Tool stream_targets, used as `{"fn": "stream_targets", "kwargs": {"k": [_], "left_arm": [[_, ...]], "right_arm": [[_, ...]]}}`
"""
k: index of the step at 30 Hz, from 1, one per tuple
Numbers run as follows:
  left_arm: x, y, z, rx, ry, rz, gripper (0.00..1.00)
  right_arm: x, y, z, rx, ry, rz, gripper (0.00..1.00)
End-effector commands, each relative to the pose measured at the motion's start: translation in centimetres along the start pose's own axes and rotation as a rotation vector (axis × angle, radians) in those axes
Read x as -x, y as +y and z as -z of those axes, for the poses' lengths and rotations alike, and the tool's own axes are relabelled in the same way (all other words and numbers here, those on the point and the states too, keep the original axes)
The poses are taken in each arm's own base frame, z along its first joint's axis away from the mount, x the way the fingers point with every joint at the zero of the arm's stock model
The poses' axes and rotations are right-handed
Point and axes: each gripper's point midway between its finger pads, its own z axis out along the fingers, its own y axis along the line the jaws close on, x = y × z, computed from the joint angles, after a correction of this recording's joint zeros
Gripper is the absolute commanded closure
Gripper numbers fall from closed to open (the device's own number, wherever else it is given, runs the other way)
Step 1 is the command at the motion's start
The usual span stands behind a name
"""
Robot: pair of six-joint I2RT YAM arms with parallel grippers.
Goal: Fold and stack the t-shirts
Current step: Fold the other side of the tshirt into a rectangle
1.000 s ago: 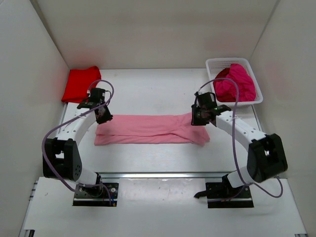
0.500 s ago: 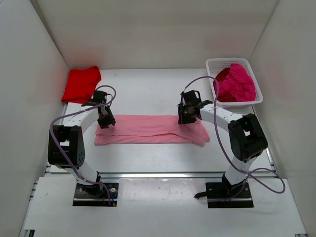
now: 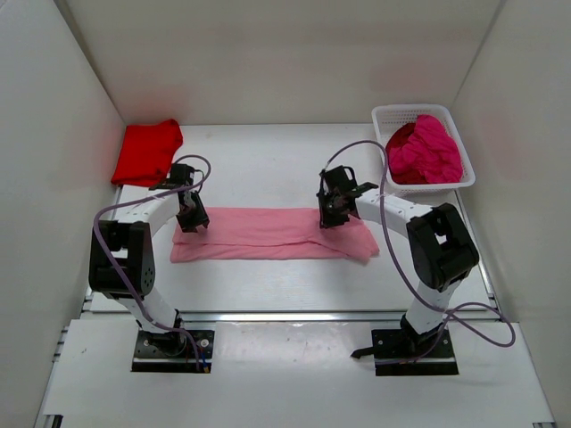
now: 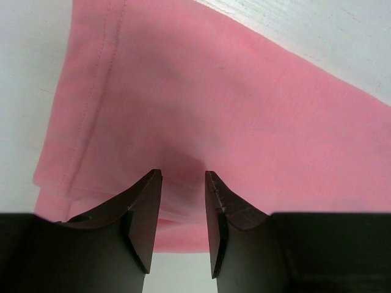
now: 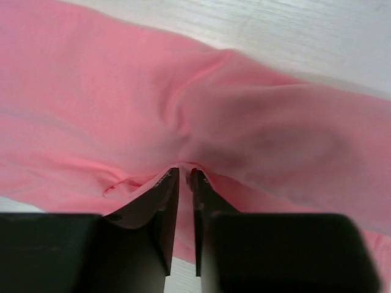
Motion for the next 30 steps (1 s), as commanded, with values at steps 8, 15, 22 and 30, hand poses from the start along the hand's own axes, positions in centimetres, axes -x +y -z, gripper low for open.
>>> {"fn": "stream_targets", "kwargs": {"k": [8,15,22,30], "left_arm": [[1.5,-1.3,1.0,-0.063,-0.055,0.004,0.54],[1.5,-1.5,1.2,-0.074,-0.056,0.011,0.55],[2.3,-2.8,1.9,-0.109,-0.067,0.008,0.55],[2.4,-3.5,2.5,-0.119,-0.078,-0.002,0.54]], "right_arm": [[0.5,2.8,4.1,0.078,-0.068,0.02,1.0],[-1.9,7.4,5.7,0.149,-0.011,0.065,0.86],[0.6,4.6,7.8,0.06,-0.047,0.059,0.73],[6.9,-6.7,8.9,-0.046,-0.205,-0.111,0.97]]}}
